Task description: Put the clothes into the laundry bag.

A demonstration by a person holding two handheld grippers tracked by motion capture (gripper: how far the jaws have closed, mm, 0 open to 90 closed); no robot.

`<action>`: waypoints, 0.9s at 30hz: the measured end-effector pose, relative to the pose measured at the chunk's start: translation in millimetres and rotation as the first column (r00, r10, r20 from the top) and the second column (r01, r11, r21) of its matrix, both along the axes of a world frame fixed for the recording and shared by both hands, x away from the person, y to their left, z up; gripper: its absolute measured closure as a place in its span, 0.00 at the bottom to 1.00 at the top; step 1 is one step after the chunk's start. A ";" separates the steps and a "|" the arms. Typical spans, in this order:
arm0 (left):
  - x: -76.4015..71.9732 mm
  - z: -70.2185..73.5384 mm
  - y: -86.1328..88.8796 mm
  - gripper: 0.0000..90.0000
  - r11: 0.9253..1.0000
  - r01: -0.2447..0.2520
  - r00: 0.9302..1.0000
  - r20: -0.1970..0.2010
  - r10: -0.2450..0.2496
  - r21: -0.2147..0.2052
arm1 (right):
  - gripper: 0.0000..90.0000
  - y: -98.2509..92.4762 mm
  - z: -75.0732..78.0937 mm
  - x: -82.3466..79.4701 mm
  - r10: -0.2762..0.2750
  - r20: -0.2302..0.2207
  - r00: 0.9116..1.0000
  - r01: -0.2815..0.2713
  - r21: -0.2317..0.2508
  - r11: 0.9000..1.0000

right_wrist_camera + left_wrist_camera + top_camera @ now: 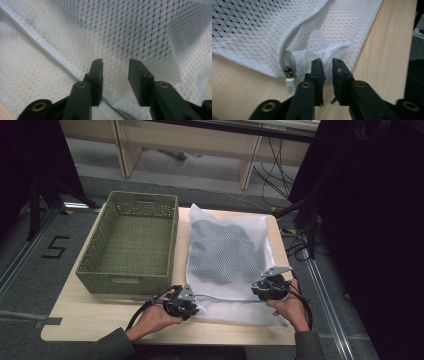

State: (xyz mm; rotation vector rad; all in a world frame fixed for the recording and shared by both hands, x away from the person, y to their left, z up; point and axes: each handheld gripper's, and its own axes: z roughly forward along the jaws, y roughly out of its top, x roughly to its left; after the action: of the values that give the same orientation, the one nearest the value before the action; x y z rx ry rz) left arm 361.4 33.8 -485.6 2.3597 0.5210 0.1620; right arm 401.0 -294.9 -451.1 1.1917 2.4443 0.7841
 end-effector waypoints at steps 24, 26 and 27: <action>-29.3 34.4 56.5 0.38 0.970 -0.154 0.987 0.009 0.159 -0.186 | 0.39 35.6 14.7 -17.6 0.024 0.081 0.996 -0.035 0.138 0.990; -29.6 35.4 61.9 0.37 0.974 -0.141 0.989 0.026 0.148 -0.177 | 0.39 38.4 15.6 -20.8 0.010 0.067 0.998 -0.020 0.156 0.988; -31.8 34.5 63.0 0.36 0.967 -0.161 0.986 0.007 0.166 -0.197 | 0.39 38.2 15.2 -20.9 0.025 0.077 0.997 -0.037 0.149 0.988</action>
State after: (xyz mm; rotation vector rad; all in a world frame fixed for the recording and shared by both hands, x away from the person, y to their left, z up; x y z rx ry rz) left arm 329.6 96.8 -451.1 2.1205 0.6891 0.2036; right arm 380.1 -256.7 -435.9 1.1557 2.3834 1.0196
